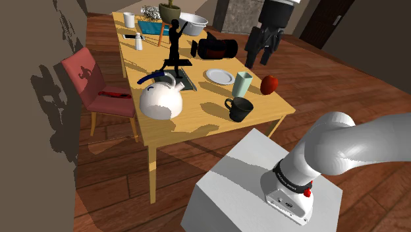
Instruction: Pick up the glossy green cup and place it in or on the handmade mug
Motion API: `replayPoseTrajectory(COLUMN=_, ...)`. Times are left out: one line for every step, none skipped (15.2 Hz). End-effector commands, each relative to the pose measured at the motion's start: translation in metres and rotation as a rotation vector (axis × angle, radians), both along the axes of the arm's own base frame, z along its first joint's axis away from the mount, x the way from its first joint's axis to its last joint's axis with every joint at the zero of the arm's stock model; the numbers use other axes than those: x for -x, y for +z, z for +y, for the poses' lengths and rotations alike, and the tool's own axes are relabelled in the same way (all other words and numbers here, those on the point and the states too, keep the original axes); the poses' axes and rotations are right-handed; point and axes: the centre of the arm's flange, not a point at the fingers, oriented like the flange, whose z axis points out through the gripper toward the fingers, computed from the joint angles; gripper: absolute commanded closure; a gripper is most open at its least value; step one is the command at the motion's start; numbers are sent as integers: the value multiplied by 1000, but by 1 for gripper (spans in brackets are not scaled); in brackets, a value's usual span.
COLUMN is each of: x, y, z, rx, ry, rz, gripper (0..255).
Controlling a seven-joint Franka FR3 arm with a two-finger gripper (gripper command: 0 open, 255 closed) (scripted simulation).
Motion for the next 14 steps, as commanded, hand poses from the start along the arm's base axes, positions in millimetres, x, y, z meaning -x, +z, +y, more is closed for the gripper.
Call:
replayPoseTrajectory(x=0, y=0, z=0, rx=0, ry=0, rz=0, gripper=0)
replayPoseTrajectory(x=-3, y=-7, z=-10, rx=4, ry=7, rz=-3, gripper=0)
replayPoseTrajectory(x=-7, y=-14, z=-19, rx=7, ry=15, rz=-6, gripper=0)
replayPoseTrajectory(x=-10, y=-22, z=-29, rx=11, ry=22, rz=-9, gripper=0)
replayPoseTrajectory(x=-14, y=-29, z=-39, rx=14, ry=29, rz=-11, gripper=0)
replayPoseTrajectory(x=-17, y=-36, z=-48, rx=18, ry=37, rz=-14, gripper=0)
replayPoseTrajectory(x=-21, y=-43, z=-58, rx=21, ry=44, rz=-17, gripper=0)
replayPoseTrajectory(x=-25, y=-50, z=-68, rx=25, ry=52, rz=-20, gripper=0)
replayPoseTrajectory(x=-29, y=-57, z=-78, rx=28, ry=59, rz=-23, gripper=0)
replayPoseTrajectory(x=-33, y=-64, z=-87, rx=32, ry=66, rz=-26, gripper=0)
replayPoseTrajectory(x=-37, y=-71, z=-97, rx=36, ry=74, rz=-28, gripper=0)
replayPoseTrajectory(x=-41, y=-77, z=-107, rx=39, ry=81, rz=-31, gripper=0)
replayPoseTrajectory(x=-46, y=-84, z=-116, rx=43, ry=88, rz=-34, gripper=0)
replayPoseTrajectory(x=-50, y=-91, z=-126, rx=46, ry=96, rz=-37, gripper=0)
